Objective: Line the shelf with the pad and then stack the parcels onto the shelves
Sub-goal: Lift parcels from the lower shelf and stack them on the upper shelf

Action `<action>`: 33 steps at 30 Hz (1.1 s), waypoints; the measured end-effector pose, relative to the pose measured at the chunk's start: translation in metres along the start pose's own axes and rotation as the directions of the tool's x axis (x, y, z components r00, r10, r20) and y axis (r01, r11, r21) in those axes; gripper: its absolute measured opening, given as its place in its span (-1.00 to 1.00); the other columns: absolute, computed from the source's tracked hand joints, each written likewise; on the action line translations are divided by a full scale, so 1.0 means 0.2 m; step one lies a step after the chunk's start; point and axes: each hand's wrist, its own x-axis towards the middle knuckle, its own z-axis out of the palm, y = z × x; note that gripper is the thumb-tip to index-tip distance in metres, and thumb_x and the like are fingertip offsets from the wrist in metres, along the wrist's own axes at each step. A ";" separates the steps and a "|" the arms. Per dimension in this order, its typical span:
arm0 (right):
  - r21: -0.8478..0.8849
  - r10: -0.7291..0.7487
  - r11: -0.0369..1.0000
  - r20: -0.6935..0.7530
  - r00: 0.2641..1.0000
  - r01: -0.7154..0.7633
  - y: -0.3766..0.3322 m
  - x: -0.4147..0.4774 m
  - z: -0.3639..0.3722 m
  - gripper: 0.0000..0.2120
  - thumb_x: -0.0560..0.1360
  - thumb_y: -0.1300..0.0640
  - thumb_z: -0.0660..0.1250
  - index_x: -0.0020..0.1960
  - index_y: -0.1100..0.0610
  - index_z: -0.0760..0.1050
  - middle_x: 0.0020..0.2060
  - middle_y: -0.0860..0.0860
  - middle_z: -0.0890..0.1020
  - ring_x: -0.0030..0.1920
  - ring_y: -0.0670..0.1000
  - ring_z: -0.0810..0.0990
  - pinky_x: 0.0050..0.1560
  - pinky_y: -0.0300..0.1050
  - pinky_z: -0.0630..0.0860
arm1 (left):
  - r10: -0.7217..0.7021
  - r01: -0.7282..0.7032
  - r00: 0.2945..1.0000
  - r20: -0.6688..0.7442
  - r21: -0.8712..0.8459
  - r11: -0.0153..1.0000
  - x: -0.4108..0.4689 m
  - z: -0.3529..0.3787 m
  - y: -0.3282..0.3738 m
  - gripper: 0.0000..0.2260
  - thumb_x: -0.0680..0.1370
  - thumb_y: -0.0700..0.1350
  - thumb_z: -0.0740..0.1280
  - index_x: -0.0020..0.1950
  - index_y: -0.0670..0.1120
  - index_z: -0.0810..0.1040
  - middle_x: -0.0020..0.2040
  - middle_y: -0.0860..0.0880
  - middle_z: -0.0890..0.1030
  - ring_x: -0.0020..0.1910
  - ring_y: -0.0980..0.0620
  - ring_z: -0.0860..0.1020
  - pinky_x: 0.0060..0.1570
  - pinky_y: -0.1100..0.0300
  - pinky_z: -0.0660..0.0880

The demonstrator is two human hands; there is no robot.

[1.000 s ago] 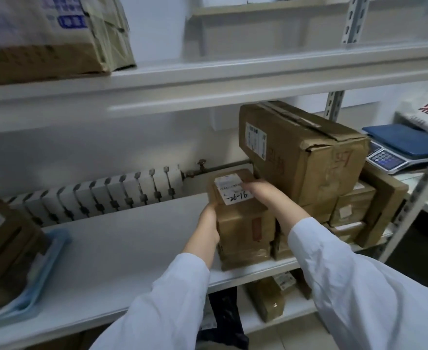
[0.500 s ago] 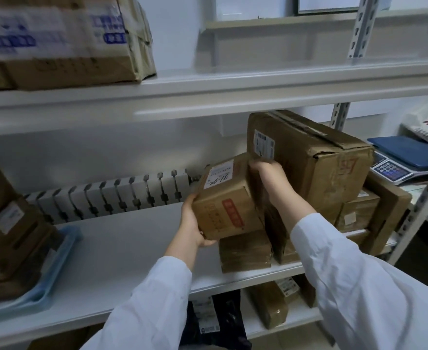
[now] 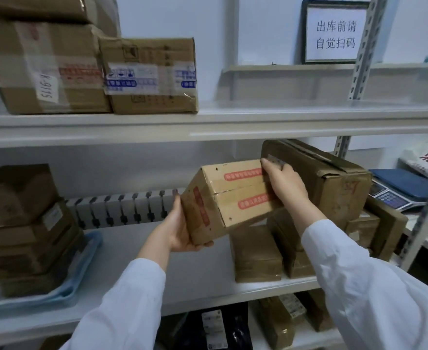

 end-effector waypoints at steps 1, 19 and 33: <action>-0.029 0.004 1.000 -0.004 1.000 -0.004 -0.03 -0.03 -0.02 -0.23 0.41 -0.43 0.06 0.39 0.10 0.31 0.22 0.11 0.51 0.17 0.19 0.51 0.21 0.15 0.44 | 0.013 -0.014 1.000 0.021 0.032 0.999 -0.02 -0.02 0.00 -0.12 0.34 0.54 -0.27 0.07 -0.03 0.56 -0.09 -0.21 0.68 -0.09 -0.27 0.59 -0.19 0.11 0.45; -0.243 -0.067 0.968 0.019 0.998 0.069 -0.42 -0.28 -0.30 -0.29 0.35 -0.49 0.11 0.10 0.09 0.53 0.13 0.08 0.59 0.11 0.16 0.55 0.16 0.06 0.44 | 0.430 -0.345 0.815 0.389 -0.271 0.899 -0.41 -0.15 0.17 -0.33 0.31 0.42 0.31 0.25 0.01 0.56 0.23 -0.24 0.55 0.18 -0.27 0.51 0.17 -0.21 0.42; 0.703 -0.600 0.460 -0.204 0.773 0.542 -0.79 -0.55 -0.45 -0.54 0.44 -0.26 0.14 0.02 0.09 0.52 -0.16 0.03 0.59 -0.13 0.00 0.55 -0.07 -0.10 0.41 | 0.734 -0.463 0.595 0.329 -0.606 0.647 -0.81 -0.02 0.44 -0.41 0.54 0.30 0.07 -0.11 -0.08 0.73 -0.04 -0.22 0.68 -0.10 -0.24 0.66 -0.11 -0.22 0.58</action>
